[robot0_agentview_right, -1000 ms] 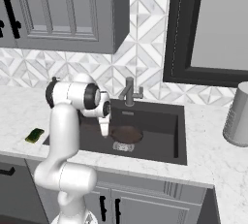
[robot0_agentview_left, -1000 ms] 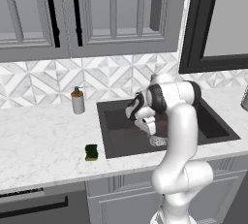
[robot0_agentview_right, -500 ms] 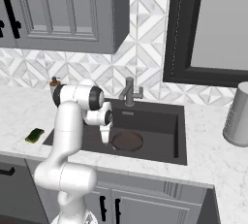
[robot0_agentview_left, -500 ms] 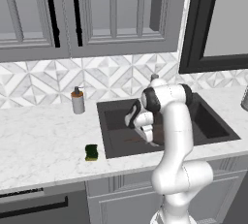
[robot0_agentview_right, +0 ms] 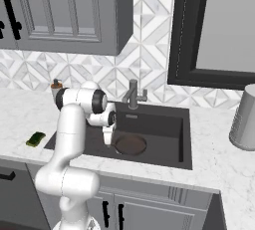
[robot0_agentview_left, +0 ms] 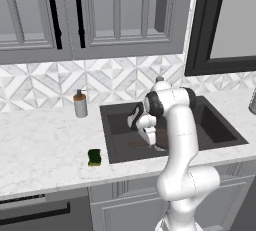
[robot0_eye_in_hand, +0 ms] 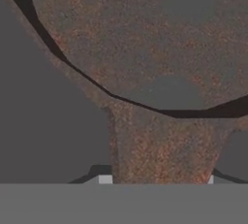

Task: Pick the pan and sponge and place them into the sink. Then turn on the water.

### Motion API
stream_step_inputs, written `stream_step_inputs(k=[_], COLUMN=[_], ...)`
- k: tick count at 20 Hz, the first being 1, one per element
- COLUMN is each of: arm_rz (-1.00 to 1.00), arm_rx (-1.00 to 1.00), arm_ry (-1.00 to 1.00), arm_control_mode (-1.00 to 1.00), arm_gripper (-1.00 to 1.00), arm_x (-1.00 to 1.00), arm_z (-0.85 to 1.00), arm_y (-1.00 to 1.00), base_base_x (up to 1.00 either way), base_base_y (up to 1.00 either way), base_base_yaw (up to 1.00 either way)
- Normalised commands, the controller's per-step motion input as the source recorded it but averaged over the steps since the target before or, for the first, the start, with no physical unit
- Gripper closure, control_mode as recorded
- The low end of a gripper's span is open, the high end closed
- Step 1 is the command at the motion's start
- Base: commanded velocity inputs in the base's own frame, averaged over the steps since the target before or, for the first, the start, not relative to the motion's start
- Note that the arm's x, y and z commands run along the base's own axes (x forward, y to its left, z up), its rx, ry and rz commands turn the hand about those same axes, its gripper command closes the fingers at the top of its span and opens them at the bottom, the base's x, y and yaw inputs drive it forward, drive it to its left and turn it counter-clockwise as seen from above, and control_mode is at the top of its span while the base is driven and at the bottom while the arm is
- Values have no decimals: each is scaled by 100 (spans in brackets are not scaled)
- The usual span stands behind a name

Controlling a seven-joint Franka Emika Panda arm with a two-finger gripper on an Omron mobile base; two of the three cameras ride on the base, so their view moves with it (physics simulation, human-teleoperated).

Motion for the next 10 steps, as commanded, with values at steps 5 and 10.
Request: stream_step_inputs(k=[5, 10], arm_rz=[0, 0], arm_rx=[5, 1], arm_ry=[-1, -7], arm_control_mode=[-100, -100], arm_gripper=[-100, -100], arm_x=[2, -5], arm_z=[3, 51], arm_y=[0, 0], base_base_x=[0, 0], base_base_y=[0, 0], base_base_yaw=[0, 0])
